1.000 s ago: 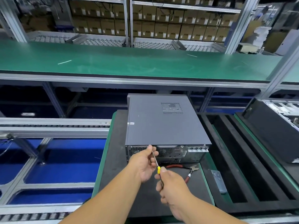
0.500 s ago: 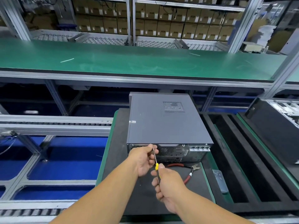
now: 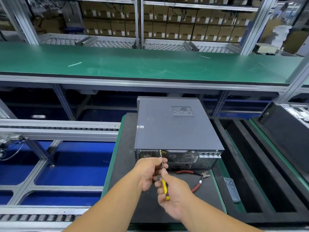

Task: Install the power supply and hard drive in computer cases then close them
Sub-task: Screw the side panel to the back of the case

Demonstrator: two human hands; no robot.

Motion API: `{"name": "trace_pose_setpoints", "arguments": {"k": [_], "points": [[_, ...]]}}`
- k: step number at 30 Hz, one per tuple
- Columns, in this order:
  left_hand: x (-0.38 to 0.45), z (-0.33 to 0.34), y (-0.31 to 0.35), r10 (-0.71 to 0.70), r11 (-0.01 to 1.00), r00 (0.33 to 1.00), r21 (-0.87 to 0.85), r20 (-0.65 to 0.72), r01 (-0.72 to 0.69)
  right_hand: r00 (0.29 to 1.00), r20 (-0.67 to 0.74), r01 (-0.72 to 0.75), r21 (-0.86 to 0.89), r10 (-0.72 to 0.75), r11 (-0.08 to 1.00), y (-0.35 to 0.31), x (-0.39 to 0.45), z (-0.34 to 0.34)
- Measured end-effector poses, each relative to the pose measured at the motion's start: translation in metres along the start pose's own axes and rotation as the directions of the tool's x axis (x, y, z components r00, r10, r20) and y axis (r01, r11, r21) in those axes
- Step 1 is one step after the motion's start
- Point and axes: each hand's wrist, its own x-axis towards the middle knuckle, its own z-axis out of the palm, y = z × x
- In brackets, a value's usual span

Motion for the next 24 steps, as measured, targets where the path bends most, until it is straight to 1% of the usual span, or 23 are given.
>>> {"name": "trace_pose_setpoints", "arguments": {"k": [2, 4, 6, 9, 11, 13, 14, 16, 18, 20, 22, 24], "points": [[-0.002, -0.002, 0.005, -0.050, 0.998, 0.999, 0.033, 0.010, 0.050, 1.000, 0.013, -0.010, -0.005, 0.010, 1.000, 0.000, -0.002, 0.003], [0.000, -0.003, 0.008, -0.085, 0.991, 0.996, 0.099, -0.010, 0.086, 1.000, 0.005, -0.031, -0.012, 0.031, 0.999, -0.001, -0.004, 0.004], [0.005, -0.002, 0.008, -0.059, 0.990, 0.997, 0.122, -0.054, 0.066, 0.999, 0.001, -0.037, -0.020, 0.037, 0.999, -0.002, -0.006, 0.005], [0.011, 0.001, 0.008, 0.028, 0.989, 0.991, 0.149, -0.127, -0.009, 1.000, 0.020, -0.005, -0.083, 0.007, 0.997, -0.002, -0.008, 0.005], [0.010, 0.003, 0.009, 0.037, 0.987, 0.987, 0.160, -0.158, -0.012, 0.999, 0.008, 0.035, -0.116, -0.034, 0.993, 0.000, -0.007, 0.004], [0.010, 0.005, 0.009, 0.039, 0.978, 0.983, 0.207, -0.178, -0.002, 0.999, -0.024, 0.030, -0.075, -0.031, 0.997, 0.001, -0.006, 0.005], [0.009, 0.005, 0.008, 0.024, 0.974, 0.985, 0.227, -0.171, 0.016, 1.000, -0.018, 0.010, -0.044, -0.011, 0.999, 0.001, -0.006, 0.005], [0.007, 0.002, 0.008, -0.053, 0.976, 0.994, 0.204, -0.092, 0.071, 0.999, 0.015, -0.032, 0.016, 0.032, 0.999, 0.002, -0.007, 0.005], [0.007, -0.002, 0.009, -0.064, 0.983, 0.998, 0.172, -0.026, 0.067, 0.998, 0.032, -0.055, 0.064, 0.053, 0.996, 0.002, -0.006, 0.002], [0.008, -0.003, 0.010, -0.003, 0.972, 0.999, 0.234, -0.039, 0.012, 0.998, 0.026, -0.062, 0.094, 0.060, 0.994, 0.000, -0.005, -0.002], [0.010, -0.002, 0.011, 0.041, 0.950, 0.995, 0.311, -0.090, -0.011, 0.999, 0.020, -0.048, 0.091, 0.046, 0.995, -0.003, -0.007, -0.003], [0.011, 0.000, 0.014, 0.035, 0.950, 0.991, 0.313, -0.127, 0.006, 1.000, 0.018, 0.004, -0.010, -0.004, 1.000, -0.003, -0.007, -0.003]]}}
